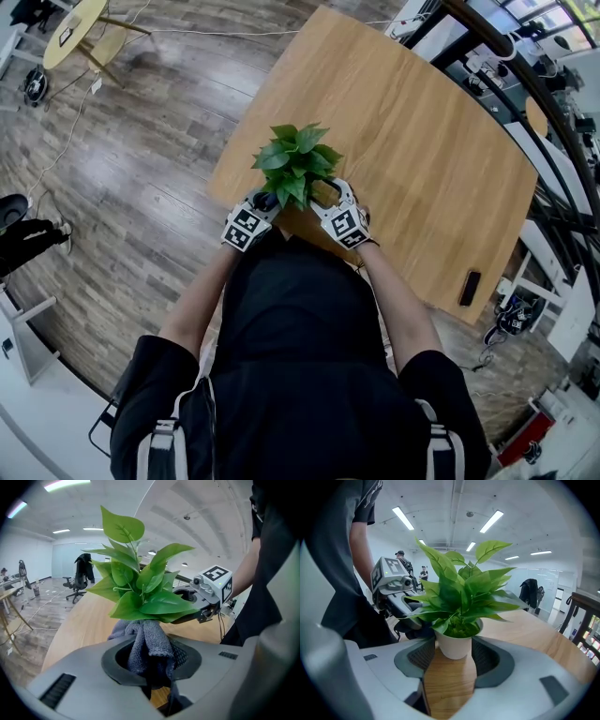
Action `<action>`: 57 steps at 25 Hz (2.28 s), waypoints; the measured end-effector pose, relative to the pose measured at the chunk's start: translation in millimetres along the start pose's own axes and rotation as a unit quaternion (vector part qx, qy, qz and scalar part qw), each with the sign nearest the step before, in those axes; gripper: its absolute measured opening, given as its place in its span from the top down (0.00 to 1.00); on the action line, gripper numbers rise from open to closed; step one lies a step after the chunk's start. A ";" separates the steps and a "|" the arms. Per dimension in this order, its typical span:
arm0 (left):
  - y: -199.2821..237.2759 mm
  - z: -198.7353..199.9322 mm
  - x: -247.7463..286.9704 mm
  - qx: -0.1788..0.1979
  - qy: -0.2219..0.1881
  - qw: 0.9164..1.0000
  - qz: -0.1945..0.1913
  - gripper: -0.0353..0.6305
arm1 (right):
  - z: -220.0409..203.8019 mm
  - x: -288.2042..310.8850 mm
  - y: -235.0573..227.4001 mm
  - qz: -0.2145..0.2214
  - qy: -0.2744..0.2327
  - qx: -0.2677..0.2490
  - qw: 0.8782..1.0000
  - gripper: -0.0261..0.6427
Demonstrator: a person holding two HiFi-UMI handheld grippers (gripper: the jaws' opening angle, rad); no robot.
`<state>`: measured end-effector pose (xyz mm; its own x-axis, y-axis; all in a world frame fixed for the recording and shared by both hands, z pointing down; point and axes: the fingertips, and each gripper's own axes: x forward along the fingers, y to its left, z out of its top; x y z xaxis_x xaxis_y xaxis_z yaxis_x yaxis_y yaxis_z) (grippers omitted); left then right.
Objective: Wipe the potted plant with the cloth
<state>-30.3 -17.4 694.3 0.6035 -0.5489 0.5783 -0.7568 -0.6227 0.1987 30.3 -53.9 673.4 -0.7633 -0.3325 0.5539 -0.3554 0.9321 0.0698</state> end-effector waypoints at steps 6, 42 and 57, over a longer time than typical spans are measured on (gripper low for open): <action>13.1 2.4 -5.1 0.027 0.008 1.000 0.011 0.77 | 5.1 -0.6 18.9 0.004 -0.009 0.013 1.000 0.61; 30.8 13.7 -4.4 0.110 0.037 0.978 -0.171 0.77 | 10.7 18.9 -8.3 -0.138 0.051 0.048 0.988 0.61; 74.6 16.3 -7.5 0.097 0.027 0.990 -0.098 0.77 | 17.7 19.0 8.1 -0.123 0.007 0.133 0.983 0.61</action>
<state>-87.2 -68.8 691.8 0.7154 -0.3802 0.5862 -0.5616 -0.8121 0.1586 3.3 -55.1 669.9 -0.6297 -0.5393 0.5591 -0.6582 0.7527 -0.0153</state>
